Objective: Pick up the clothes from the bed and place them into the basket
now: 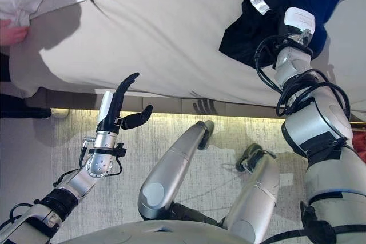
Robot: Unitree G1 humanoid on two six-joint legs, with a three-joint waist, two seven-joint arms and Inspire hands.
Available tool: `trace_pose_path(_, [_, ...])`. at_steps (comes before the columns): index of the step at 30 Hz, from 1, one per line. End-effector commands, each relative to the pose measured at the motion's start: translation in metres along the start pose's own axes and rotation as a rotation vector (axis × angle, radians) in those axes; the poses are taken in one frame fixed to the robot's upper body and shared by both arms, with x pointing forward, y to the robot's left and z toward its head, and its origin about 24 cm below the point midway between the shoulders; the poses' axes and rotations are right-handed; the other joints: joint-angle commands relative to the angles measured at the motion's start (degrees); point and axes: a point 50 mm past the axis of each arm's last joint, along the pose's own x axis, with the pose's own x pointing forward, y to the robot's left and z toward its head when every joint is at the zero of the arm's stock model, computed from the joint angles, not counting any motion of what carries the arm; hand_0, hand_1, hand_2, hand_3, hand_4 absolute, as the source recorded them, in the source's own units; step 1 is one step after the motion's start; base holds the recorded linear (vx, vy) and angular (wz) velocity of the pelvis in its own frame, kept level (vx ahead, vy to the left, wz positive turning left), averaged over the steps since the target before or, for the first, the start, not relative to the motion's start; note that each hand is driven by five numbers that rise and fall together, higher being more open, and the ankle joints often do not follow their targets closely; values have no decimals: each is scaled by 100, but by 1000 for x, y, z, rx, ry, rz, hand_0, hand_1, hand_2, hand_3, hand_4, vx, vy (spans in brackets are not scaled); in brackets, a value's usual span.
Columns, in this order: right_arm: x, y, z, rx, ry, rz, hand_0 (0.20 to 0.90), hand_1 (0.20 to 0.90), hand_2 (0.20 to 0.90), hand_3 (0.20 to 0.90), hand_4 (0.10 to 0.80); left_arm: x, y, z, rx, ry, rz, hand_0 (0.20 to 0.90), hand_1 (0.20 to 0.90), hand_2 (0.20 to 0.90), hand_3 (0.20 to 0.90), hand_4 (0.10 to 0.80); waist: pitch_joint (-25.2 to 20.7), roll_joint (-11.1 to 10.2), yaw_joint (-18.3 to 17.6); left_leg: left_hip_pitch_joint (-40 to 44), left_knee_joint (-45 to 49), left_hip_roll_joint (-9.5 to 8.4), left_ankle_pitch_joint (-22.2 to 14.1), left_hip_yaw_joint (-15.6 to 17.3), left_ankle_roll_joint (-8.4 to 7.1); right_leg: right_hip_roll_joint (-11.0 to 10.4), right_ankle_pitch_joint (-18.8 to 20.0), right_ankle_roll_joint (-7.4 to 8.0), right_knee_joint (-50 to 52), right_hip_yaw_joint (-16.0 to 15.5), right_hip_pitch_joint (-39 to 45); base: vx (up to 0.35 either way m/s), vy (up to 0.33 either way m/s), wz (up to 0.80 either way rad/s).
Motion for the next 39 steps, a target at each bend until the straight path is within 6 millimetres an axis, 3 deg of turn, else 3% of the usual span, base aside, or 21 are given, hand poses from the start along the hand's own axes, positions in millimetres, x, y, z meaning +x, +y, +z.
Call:
trace_pose_path(1, [7,-56,29,207,-119,-230,300,300,300,200,100,13,21,13,-27,-86,112,900,900,900,900,800,-196,-146,-70,673,-894,313,-31,30,135,69,541,-64,-485,-145,733,49,-20,-28])
trace_pose_path(5, [2,-58,32,317,-184,-263,300,300,300,200,100,13,19,3,16,-15,84,900,900,900,900,800,-630,-430,-238,1507,-1899,555,283,93,-23,222,803,16,-1652,-244,1575,84,-44,-29])
trace_pose_path(6, [2,-63,32,327,-194,-272,300,300,300,200,100,12,20,0,21,7,82,900,900,900,900,800,-747,-484,-292,1651,-2207,603,511,144,-45,266,984,-6,-2019,-306,1735,49,-26,-14])
trace_pose_path(10, [0,-81,20,369,-215,-323,300,300,300,200,100,7,19,-16,18,127,59,900,900,900,900,800,-1242,-682,-520,2378,-3121,794,833,290,-235,493,1251,109,-3136,-264,2480,105,-40,-31])
trace_pose_path(15, [-1,-105,1,380,-213,-354,300,300,300,200,100,-8,11,-29,33,199,13,900,900,900,900,800,-1871,-837,-816,3144,-4126,956,1171,503,-391,773,1579,276,-4161,-215,3145,113,-38,-16])
trace_pose_path(20, [-3,-132,-9,372,-209,-414,300,300,300,200,100,-16,4,-39,45,260,-16,900,900,900,900,800,-2325,-935,-1059,3602,-4809,1092,1388,705,-531,946,1838,346,-4785,-63,3461,78,-28,-20])
trace_pose_path(30, [-13,-187,-22,343,-188,-573,300,300,300,200,100,-14,-10,-47,47,308,-39,900,900,900,900,800,-2646,-1084,-1501,3934,-5403,1264,1548,929,-728,1215,2090,380,-5454,220,3651,-29,-28,-19])
trace_pose_path(35, [-16,-200,-38,293,-121,-616,300,300,300,200,100,-15,-17,-48,51,305,-82,900,900,900,900,800,-2715,-1106,-1725,3970,-5403,1324,1504,1084,-772,1308,2134,370,-5565,393,3627,-20,-2,-19])
trace_pose_path(39, [-18,-200,-50,282,-73,-633,300,300,300,200,100,-14,-17,-48,55,303,-98,900,900,900,900,800,-2713,-1098,-1856,4014,-5403,1363,1486,1180,-784,1351,2133,358,-5568,504,3602,2,-15,-14])
